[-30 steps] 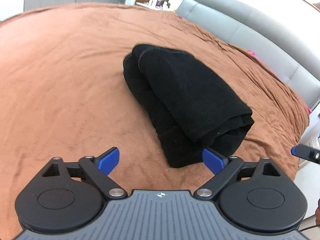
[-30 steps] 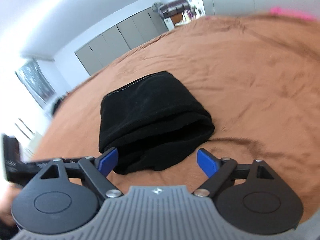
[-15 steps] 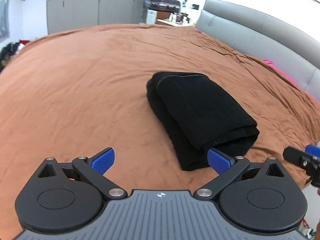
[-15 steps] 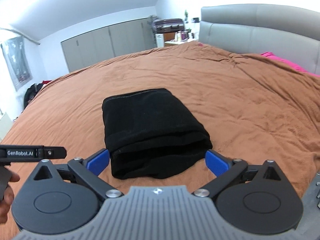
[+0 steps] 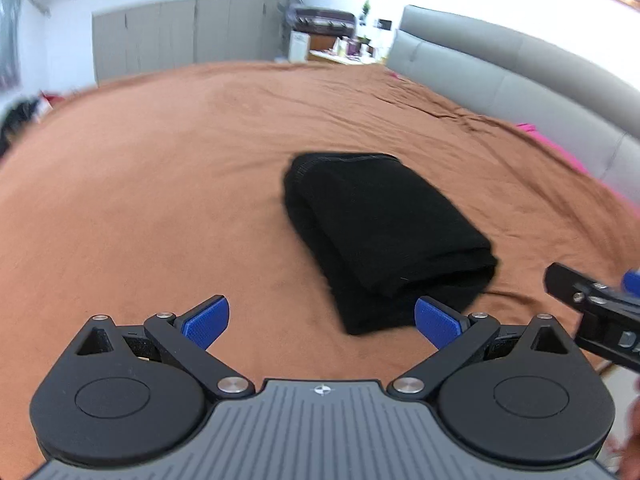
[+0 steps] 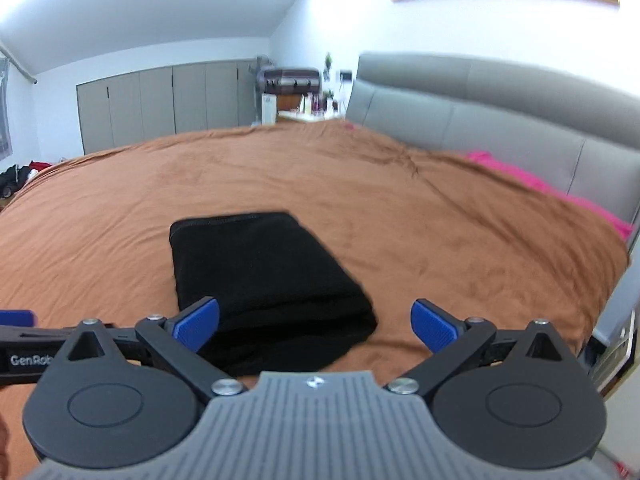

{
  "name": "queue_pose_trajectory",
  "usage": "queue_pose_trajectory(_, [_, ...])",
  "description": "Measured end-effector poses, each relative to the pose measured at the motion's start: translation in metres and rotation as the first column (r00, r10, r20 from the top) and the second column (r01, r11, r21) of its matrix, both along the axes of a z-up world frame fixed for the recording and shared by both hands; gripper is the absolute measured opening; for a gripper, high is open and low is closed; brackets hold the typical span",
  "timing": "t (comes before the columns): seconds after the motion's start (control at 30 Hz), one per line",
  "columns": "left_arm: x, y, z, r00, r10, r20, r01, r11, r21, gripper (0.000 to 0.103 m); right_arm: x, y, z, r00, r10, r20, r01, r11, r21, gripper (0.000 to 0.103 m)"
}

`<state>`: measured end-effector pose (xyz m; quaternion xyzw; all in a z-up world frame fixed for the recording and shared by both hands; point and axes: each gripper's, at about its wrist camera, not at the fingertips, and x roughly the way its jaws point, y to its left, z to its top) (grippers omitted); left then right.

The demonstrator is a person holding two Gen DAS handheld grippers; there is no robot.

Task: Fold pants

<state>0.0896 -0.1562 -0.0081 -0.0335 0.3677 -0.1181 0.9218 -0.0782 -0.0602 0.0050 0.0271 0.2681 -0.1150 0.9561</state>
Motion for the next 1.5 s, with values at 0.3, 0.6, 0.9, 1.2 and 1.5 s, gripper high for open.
queue_pose_trajectory(0.3, [0.005, -0.004, -0.004, 0.999, 0.025, -0.048, -0.023, 0.999, 0.037, 0.103, -0.002, -0.001, -0.006, 0.998, -0.03, -0.052, 0.028, 0.999, -0.042, 0.098])
queue_pose_trajectory(0.6, [0.003, -0.01, -0.006, 1.0, 0.004, -0.031, -0.002, 0.998, 0.057, 0.103, 0.002, -0.006, -0.009, 0.994, -0.042, -0.101, 0.042, 0.999, -0.002, 0.098])
queue_pose_trajectory(0.9, [0.002, -0.011, -0.008, 1.0, -0.006, -0.027, 0.008, 0.997, 0.073, 0.103, 0.002, -0.003, -0.01, 0.993, -0.034, -0.113, 0.035, 0.999, 0.004, 0.098])
queue_pose_trajectory(1.2, [0.001, -0.009, -0.007, 1.0, -0.015, -0.023, 0.017, 0.997, 0.079, 0.103, 0.001, -0.004, -0.008, 0.993, -0.04, -0.114, 0.041, 0.999, 0.008, 0.098])
queue_pose_trajectory(1.5, [0.001, -0.009, -0.008, 0.999, -0.017, -0.028, 0.019, 0.997, 0.077, 0.103, 0.001, -0.005, -0.008, 0.992, -0.041, -0.115, 0.042, 0.999, 0.011, 0.098])
